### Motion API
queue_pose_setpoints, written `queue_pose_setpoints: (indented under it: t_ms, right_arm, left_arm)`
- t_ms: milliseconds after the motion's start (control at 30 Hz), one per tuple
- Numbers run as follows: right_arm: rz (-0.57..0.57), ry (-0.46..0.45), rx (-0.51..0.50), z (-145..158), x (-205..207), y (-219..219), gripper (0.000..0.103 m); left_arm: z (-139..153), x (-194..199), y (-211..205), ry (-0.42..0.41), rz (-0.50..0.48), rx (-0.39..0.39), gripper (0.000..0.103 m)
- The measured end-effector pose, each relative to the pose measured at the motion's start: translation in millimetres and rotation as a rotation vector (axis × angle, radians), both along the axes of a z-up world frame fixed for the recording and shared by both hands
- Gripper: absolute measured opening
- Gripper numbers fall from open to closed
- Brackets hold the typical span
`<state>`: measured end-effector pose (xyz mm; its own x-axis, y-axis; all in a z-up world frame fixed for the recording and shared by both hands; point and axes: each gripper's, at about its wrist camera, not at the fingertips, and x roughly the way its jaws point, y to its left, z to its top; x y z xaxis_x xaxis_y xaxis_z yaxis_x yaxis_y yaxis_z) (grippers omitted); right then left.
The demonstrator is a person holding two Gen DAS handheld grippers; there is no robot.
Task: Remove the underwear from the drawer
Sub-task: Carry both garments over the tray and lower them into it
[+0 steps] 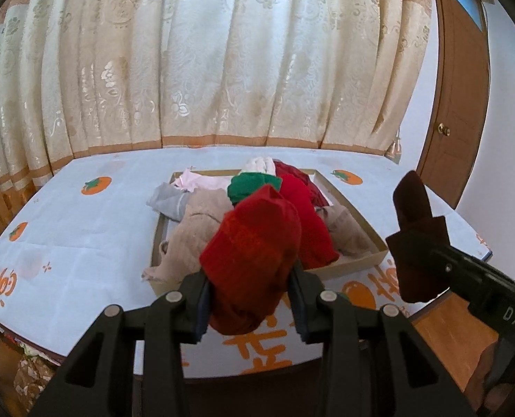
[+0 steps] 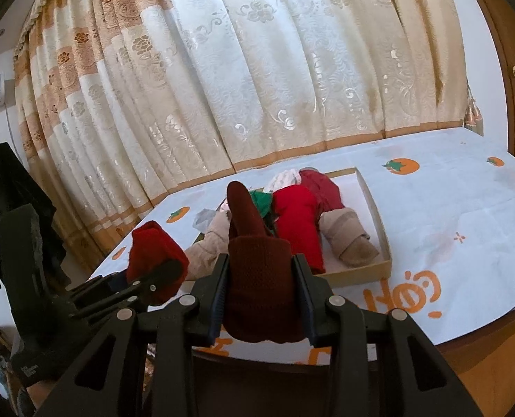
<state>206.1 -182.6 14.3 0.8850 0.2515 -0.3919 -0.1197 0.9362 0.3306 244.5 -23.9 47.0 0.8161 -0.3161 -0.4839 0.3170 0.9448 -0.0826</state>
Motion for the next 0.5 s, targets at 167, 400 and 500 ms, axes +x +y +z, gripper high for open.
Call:
queue_pose_setpoints:
  t_ms: [167,400,500]
  right_arm:
    - [-0.03,0.004,0.009,0,6,-13,0.039]
    - [-0.079,0.019,0.004,0,11,-35,0.039]
    - [-0.097,0.021,-0.001,1,15,-45,0.039]
  left_arm:
    - [3,7,-20,0.008,-0.051,0.003,0.037]
    - [9,17,-60,0.016,-0.134,0.007,0.037]
    - [12,23,-70,0.029,-0.152,-0.009,0.037]
